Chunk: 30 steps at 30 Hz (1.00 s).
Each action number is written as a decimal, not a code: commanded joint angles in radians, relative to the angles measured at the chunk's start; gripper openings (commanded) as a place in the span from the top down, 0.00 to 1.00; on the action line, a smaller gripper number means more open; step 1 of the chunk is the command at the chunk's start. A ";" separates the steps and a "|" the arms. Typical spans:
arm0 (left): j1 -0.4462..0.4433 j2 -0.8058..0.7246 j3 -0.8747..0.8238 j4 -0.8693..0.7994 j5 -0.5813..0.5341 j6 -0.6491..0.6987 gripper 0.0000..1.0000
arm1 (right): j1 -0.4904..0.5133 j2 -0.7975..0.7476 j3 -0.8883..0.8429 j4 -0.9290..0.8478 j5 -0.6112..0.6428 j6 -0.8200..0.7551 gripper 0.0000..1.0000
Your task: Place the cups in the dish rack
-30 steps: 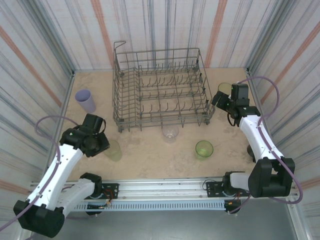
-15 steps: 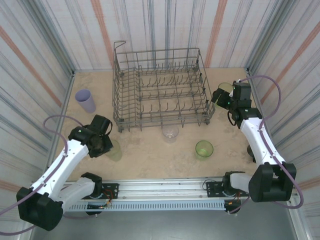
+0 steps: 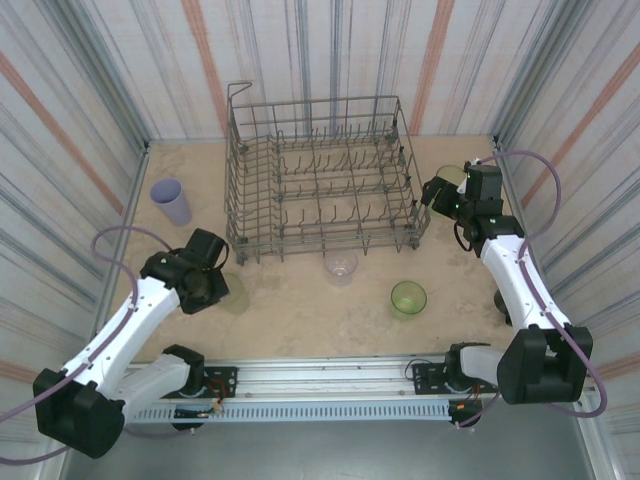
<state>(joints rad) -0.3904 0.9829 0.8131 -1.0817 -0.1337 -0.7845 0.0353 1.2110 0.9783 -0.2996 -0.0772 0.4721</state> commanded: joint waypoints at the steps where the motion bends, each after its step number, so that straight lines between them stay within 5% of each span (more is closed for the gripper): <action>1: -0.011 -0.006 0.074 -0.046 0.001 0.042 1.00 | 0.008 0.006 0.007 -0.020 -0.029 0.025 0.01; 17: -0.019 -0.041 0.227 -0.153 0.130 0.088 1.00 | 0.013 0.041 0.026 -0.041 -0.108 0.055 0.01; 30: -0.021 0.053 0.511 -0.289 0.070 0.214 1.00 | 0.068 0.051 0.042 -0.047 -0.113 0.044 0.01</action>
<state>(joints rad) -0.4065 0.9974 1.2594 -1.3159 -0.0444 -0.6331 0.0860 1.2476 0.9813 -0.3233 -0.1814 0.5159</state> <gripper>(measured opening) 0.064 0.989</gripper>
